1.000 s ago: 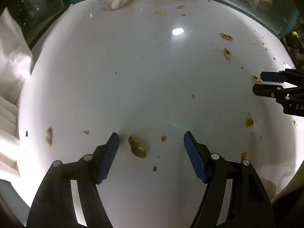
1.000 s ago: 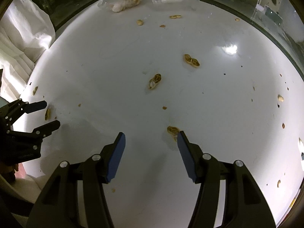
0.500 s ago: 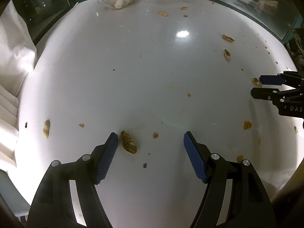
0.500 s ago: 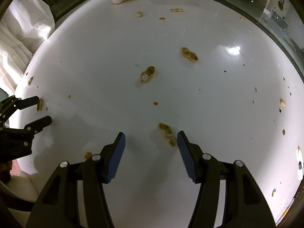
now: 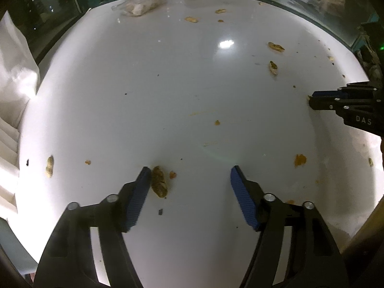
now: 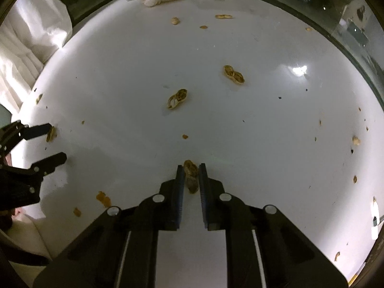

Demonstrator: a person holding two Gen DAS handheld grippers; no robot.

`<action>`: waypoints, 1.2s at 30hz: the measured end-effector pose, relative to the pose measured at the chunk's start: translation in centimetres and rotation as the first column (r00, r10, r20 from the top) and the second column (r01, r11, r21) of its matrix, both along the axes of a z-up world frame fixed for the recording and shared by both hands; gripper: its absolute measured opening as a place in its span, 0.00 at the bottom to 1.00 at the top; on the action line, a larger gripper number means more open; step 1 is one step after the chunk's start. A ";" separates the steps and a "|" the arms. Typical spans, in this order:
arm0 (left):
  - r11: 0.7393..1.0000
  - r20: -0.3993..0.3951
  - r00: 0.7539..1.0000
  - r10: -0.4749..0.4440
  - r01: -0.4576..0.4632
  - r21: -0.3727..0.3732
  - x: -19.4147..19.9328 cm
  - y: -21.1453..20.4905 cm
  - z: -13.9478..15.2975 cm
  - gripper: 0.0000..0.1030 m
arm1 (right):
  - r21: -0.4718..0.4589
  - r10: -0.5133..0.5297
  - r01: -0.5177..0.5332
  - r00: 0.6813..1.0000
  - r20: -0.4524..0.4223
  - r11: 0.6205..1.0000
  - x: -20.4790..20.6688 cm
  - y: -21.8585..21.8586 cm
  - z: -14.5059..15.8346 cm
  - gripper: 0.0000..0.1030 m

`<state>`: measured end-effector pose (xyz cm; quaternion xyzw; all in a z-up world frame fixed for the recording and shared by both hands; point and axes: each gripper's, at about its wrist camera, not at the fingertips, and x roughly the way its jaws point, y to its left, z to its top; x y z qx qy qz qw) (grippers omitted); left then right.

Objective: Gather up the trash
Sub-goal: 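Close the right tool on the peanut shell while the left tool closes empty, then carry the peanut shell in the right tool over to the trash bin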

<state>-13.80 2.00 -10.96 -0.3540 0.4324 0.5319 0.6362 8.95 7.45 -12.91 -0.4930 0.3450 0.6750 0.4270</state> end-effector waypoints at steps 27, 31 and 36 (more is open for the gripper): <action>0.998 -0.001 0.999 -0.047 0.047 0.047 -0.1 0.2 2.1 0.00 | 0.009 -0.078 0.078 0.997 -0.023 0.997 0.1 -0.9 1.5 0.13; 0.995 -0.008 0.997 -0.074 0.074 0.062 0.3 0.0 2.8 0.00 | 0.016 -0.078 0.079 0.996 -0.041 0.997 -0.2 -1.5 2.1 0.13; 0.986 -0.004 0.991 -0.137 0.137 0.095 1.3 -0.9 4.2 0.00 | 0.031 -0.083 0.085 0.995 -0.064 0.996 -0.4 -2.9 3.1 0.13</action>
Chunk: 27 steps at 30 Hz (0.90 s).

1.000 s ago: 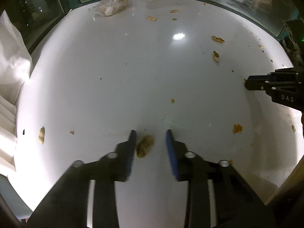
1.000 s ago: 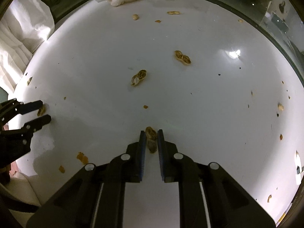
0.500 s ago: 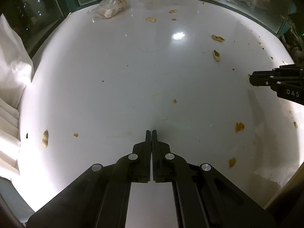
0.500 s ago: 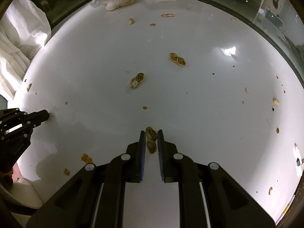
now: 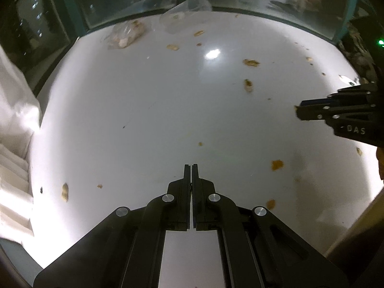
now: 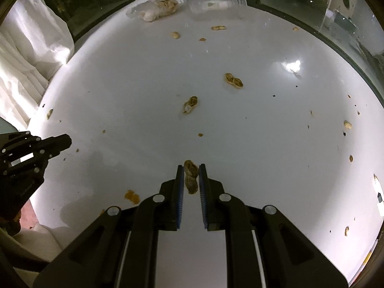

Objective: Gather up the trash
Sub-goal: 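Carry the peanut shell in the right tool over to the trash bin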

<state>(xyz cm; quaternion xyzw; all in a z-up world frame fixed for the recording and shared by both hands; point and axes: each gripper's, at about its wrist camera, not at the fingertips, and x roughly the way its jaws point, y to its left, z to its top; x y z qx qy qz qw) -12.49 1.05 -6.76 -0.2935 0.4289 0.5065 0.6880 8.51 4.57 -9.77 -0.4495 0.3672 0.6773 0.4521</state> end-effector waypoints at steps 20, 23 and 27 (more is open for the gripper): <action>0.966 -0.003 0.971 -0.238 0.238 0.099 5.6 -5.3 3.7 0.00 | 0.123 -0.172 0.174 0.985 -0.021 0.977 3.8 -8.7 5.1 0.13; 0.958 -0.006 0.963 -0.269 0.269 0.103 6.7 -6.0 4.3 0.00 | 0.124 -0.204 0.207 0.978 -0.035 0.970 4.5 -10.0 5.7 0.13; 0.943 -0.013 0.949 -0.316 0.315 0.109 8.5 -7.1 5.3 0.00 | 0.134 -0.236 0.241 0.970 -0.051 0.961 5.6 -11.7 6.6 0.13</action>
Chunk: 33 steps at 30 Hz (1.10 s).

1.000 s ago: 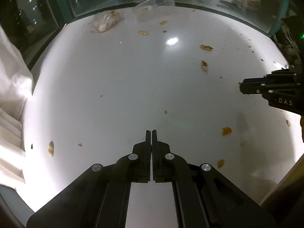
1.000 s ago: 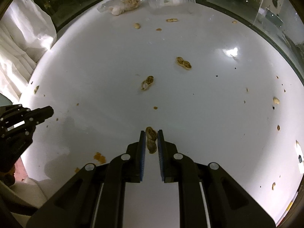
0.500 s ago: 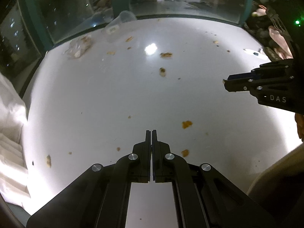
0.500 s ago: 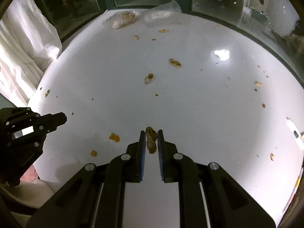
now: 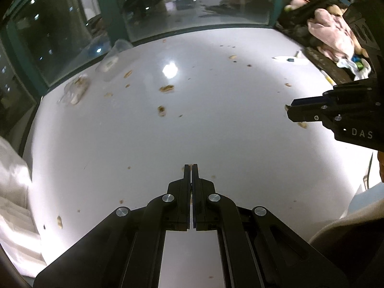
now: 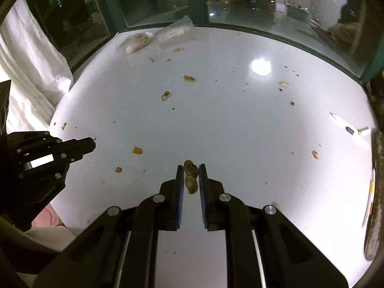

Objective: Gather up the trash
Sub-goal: 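Carry the peanut shell in the right tool over to the trash bin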

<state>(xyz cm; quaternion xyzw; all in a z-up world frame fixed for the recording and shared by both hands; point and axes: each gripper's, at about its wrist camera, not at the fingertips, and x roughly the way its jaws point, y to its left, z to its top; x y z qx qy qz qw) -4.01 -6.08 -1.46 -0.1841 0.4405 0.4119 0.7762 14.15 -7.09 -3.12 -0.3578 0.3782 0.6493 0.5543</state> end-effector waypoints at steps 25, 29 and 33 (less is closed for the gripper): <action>0.955 0.034 0.954 -0.297 0.296 0.019 11.1 -5.7 3.6 0.00 | 0.083 -0.260 0.260 0.965 -0.016 0.962 7.9 -10.7 4.3 0.13; 0.928 0.040 0.927 -0.373 0.372 0.018 11.4 -6.3 3.8 0.00 | 0.092 -0.320 0.319 0.948 -0.008 0.943 7.5 -12.3 4.7 0.13; 0.900 0.046 0.899 -0.436 0.436 0.011 11.5 -6.9 3.8 0.00 | 0.096 -0.389 0.387 0.921 -0.005 0.917 6.8 -13.9 4.8 0.13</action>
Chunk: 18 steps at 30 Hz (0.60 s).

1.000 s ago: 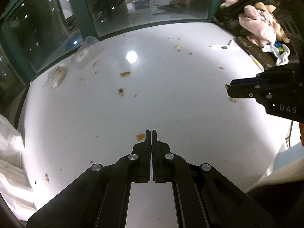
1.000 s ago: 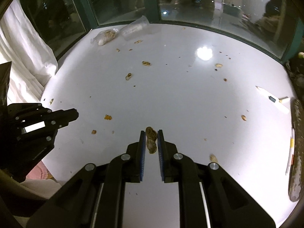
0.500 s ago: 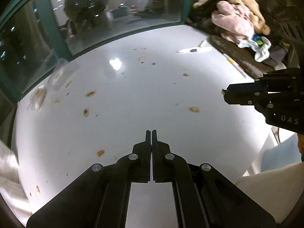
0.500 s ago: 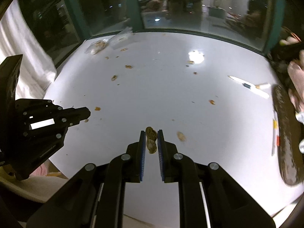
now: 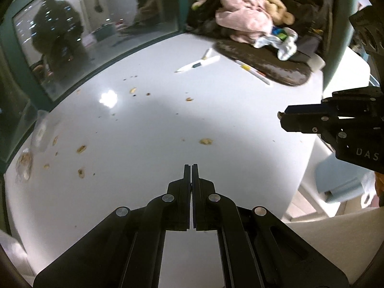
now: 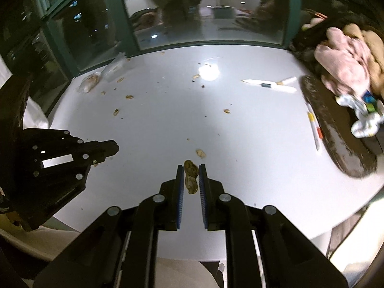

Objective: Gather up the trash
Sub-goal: 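Carry the peanut shell in the right tool over to the trash bin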

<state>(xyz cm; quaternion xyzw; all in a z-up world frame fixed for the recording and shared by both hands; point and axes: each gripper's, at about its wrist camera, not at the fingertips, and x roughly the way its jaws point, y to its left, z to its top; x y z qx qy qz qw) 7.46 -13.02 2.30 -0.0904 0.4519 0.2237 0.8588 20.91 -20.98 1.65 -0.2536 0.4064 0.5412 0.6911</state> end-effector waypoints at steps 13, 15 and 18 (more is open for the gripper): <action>0.985 -0.004 0.985 -0.172 0.172 -0.009 -0.7 -4.5 -0.2 0.00 | 0.003 -0.171 0.171 0.985 -0.003 0.985 -2.7 -5.3 -0.2 0.13; 0.981 -0.005 0.981 -0.193 0.193 -0.005 -0.6 -5.4 -0.3 0.00 | 0.003 -0.189 0.189 0.982 0.001 0.982 -3.0 -6.3 -0.1 0.13; 0.975 -0.002 0.975 -0.222 0.222 0.007 -0.2 -6.6 0.1 0.00 | 0.011 -0.208 0.208 0.978 0.003 0.978 -3.0 -7.7 0.2 0.13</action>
